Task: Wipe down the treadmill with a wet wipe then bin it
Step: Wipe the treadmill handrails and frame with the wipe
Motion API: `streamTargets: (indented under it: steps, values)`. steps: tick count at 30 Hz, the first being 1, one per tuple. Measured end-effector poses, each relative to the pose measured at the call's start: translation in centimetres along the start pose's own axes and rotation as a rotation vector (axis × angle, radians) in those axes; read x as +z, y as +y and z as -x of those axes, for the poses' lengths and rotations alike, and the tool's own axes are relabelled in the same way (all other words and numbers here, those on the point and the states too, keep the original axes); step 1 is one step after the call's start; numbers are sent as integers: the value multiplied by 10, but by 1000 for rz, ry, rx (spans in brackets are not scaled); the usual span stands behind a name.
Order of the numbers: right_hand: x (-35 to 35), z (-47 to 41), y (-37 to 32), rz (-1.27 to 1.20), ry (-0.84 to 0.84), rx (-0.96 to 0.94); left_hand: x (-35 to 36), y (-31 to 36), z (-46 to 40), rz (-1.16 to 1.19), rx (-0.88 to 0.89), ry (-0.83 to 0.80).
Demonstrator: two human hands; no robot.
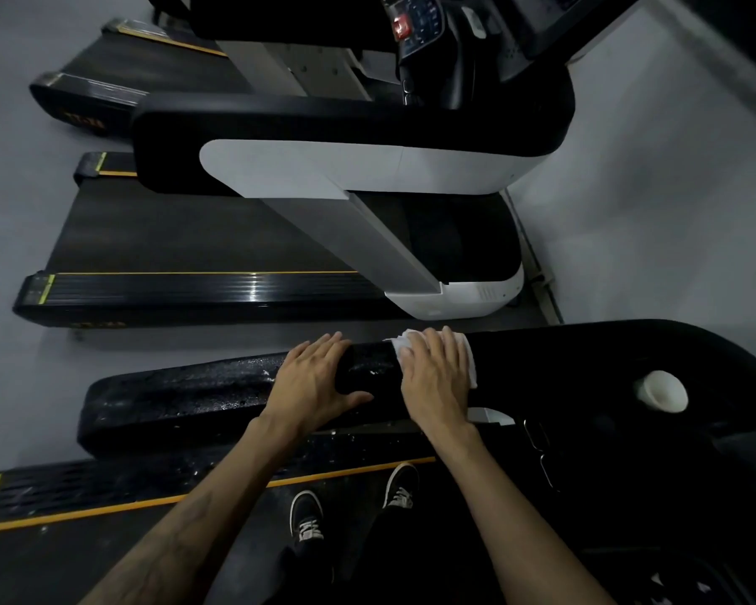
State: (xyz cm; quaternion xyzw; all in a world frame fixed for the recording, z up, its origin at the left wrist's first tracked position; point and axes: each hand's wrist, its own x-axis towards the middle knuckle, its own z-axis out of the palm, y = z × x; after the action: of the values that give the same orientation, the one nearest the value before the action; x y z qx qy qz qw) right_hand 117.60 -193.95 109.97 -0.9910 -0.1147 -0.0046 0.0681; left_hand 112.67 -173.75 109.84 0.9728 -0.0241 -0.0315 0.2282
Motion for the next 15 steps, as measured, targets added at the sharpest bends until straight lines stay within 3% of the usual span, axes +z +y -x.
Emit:
streamTargets:
  steps: [3,6,10,15]
  values:
    - [3,-8,-4,-58,-65,-122,-1,0,-1,9,-1,-8]
    - [-2,-26,11,-42,-137,-116,-2,1,0,19,-6,-12]
    - [-5,-18,11,68,-59,-46,-1,1,1,22,-15,-2]
    - [-3,-19,0,-67,-86,-154,-3,0,-1,13,-11,-21]
